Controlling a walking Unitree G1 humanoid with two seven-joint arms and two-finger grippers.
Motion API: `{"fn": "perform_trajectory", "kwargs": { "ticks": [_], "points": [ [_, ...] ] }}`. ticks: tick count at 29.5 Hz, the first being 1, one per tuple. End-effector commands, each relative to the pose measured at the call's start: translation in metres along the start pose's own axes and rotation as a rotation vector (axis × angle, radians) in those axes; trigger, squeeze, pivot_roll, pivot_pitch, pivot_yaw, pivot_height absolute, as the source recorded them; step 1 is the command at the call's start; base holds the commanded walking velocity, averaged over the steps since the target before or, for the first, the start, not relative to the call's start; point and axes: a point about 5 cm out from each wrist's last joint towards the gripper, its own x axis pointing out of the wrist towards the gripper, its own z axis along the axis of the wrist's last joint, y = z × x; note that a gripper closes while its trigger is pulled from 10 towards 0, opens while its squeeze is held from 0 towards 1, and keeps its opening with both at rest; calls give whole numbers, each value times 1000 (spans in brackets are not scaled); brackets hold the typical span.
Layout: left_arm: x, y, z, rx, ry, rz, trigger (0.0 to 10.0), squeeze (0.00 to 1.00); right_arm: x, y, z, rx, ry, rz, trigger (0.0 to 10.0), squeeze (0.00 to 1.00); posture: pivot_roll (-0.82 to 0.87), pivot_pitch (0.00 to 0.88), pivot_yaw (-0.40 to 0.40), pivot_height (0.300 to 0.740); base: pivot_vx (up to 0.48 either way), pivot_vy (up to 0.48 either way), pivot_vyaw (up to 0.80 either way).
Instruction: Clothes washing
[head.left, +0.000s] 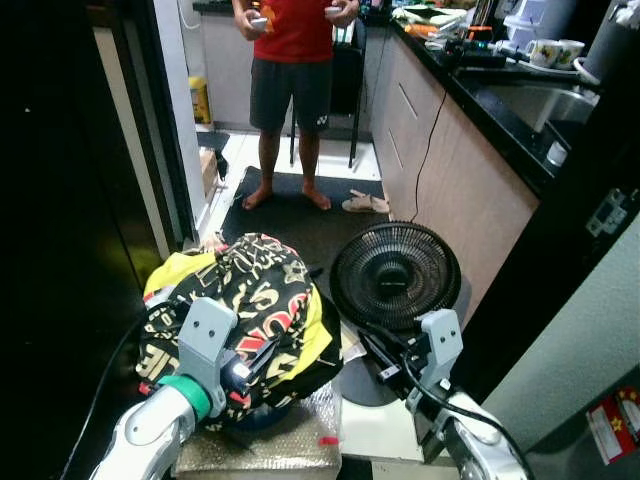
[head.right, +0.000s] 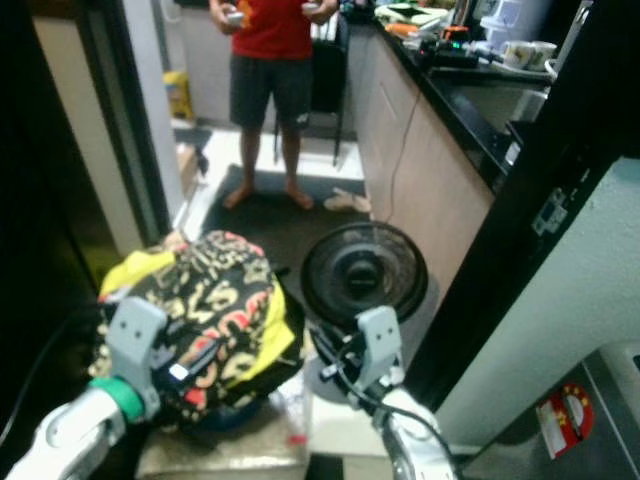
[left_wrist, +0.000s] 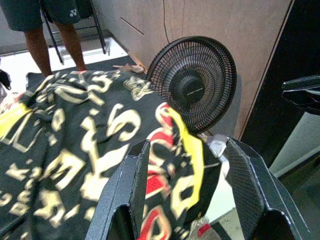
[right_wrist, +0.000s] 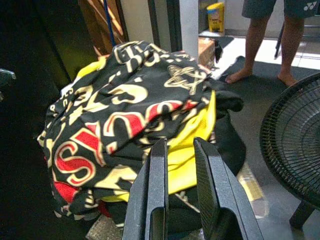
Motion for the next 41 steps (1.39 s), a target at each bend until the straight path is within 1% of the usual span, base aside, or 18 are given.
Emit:
{"fn": "perform_trajectory", "kwargs": {
  "ticks": [1, 3, 26, 32, 37, 41],
  "points": [
    [-2, 0, -5, -8, 24, 6, 10000, 0, 0, 4, -5, 7, 17, 10, 10000, 0, 84, 8, -20, 740, 0, 480, 0],
    [-2, 0, -5, -8, 24, 5, 10000, 0, -1, 4, -5, 7, 17, 10, 10000, 0, 84, 8, -20, 740, 0, 274, 0],
    [-1, -4, -4, -11, 15, -31, 10000, 0, 0, 1, -1, -5, 6, -3, 10000, 0, 79, 2, -21, 740, 0, 0, 0],
    [-1, -4, -3, -12, 12, -29, 10000, 0, 1, 1, 0, -7, 2, -6, 10000, 0, 79, 2, -21, 740, 0, 0, 0],
    [2, -1, -3, 0, 6, -1, 10000, 0, 4, -1, 6, -3, -26, -19, 10000, 0, 77, 2, -22, 740, 0, 0, 0],
    [2, -1, -3, 0, 3, 4, 10000, 0, 5, -1, 8, -4, -29, -19, 10000, 0, 78, 4, -23, 740, 0, 0, 0]
  ]
}}
